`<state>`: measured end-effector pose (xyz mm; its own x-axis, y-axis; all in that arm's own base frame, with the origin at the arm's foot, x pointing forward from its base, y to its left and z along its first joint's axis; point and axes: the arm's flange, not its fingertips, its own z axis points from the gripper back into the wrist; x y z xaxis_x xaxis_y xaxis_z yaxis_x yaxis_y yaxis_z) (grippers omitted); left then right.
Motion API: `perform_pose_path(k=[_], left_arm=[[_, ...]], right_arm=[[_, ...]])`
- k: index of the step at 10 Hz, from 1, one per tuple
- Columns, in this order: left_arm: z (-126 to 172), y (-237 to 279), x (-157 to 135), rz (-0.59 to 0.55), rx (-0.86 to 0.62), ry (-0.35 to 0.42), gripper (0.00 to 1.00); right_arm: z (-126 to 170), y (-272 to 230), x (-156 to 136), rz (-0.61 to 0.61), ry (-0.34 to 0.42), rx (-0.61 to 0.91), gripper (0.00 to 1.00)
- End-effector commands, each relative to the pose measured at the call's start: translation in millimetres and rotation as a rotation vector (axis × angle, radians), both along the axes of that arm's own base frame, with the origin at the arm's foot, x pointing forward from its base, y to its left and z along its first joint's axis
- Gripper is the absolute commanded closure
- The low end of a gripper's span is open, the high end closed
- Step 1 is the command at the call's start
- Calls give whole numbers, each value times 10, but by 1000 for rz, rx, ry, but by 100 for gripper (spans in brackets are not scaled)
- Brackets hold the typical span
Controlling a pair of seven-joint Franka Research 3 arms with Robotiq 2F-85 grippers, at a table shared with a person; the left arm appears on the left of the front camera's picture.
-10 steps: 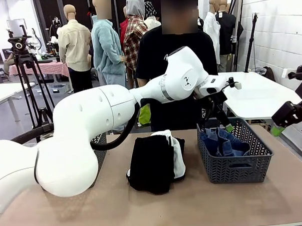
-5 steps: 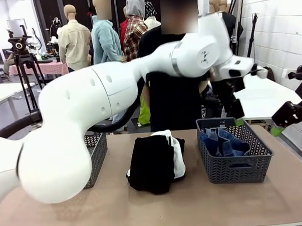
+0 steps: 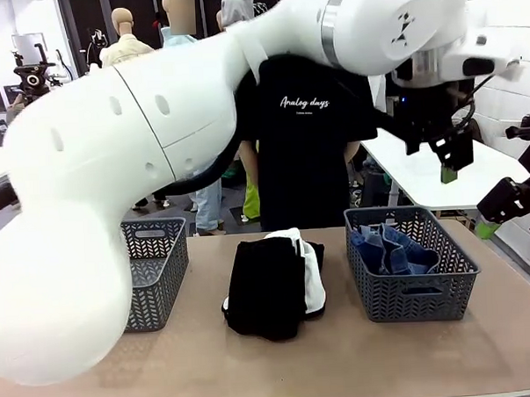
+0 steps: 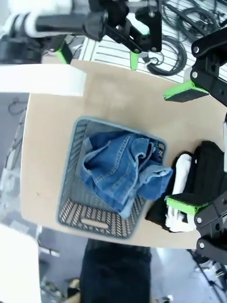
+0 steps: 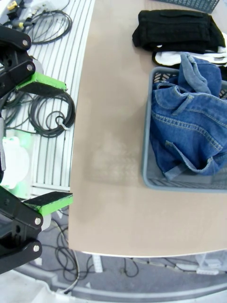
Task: Sort the tops and bottoms.
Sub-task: Lift clothes from the center of the table with your right hand.
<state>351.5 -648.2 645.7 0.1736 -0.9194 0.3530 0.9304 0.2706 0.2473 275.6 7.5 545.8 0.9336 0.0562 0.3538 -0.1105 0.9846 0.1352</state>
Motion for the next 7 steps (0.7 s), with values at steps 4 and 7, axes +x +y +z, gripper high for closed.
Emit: perform_pose_path(k=[4,7], left_arm=[[0,0,0,0,0,0,0],[0,0,0,0,0,0,0]], right_arm=[[-4,-1,10,9,-1,9,0],[-4,-1,10,9,-1,9,0]])
